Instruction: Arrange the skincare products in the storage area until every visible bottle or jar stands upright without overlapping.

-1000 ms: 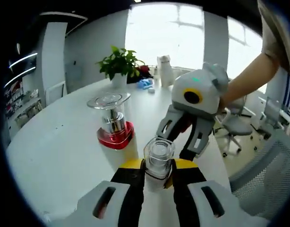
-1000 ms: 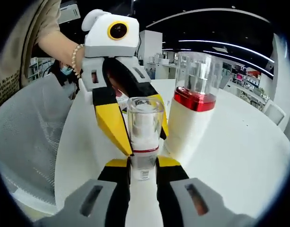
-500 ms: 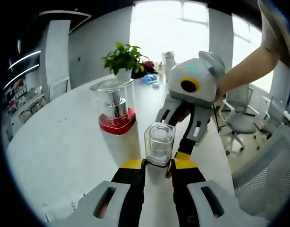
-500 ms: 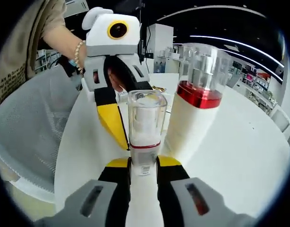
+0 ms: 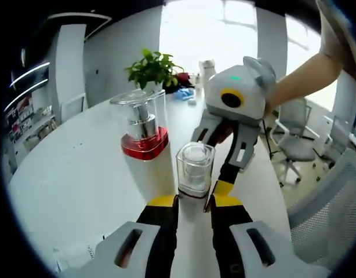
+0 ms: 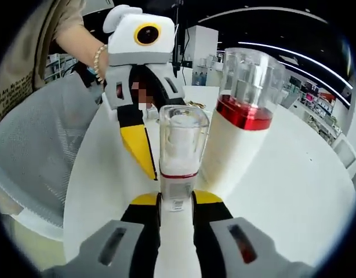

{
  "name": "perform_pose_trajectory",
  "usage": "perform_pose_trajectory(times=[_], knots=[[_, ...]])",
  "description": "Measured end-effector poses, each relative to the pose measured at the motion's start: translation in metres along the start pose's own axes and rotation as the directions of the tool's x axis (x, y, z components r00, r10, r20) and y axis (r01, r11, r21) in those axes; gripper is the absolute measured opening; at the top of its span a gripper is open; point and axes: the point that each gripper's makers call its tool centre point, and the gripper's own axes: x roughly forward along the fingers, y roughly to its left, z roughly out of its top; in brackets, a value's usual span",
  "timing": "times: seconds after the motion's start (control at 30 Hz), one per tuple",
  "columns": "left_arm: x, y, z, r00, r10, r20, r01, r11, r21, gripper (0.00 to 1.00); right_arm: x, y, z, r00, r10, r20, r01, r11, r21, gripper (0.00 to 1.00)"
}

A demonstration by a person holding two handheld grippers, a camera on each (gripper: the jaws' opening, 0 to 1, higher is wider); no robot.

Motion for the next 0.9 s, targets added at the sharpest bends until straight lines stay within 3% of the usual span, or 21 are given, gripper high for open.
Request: perform_pose_trajectory(times=[0.43, 0.63, 0.9], knots=[[-0.0014, -0.0024, -0.0022, 1.0, 0.002, -0.015, -0.002, 1.0, 0.004, 0.19, 0.0018, 0.0005, -0.0019, 0.999, 0.037, -0.036, -0.039, 0.998, -0.058, 0.21], [-0.0014, 0.0009, -0.0039, 1.0, 0.008, -0.017, -0.008, 1.0, 0.001, 0.19, 0.0013, -0.0019, -0.0029, 0.999, 0.017, -0.035, -0.019, 0.999, -0.042, 0.22], [-0.0087, 0.0009, -0.0066, 0.999, 0.025, -0.045, -0.025, 1.0, -0.004, 0.29, -0.0068, -0.0002, -0.0033, 0.998, -0.019, -0.054, 0.018, 1.0, -0.019, 0.29]])
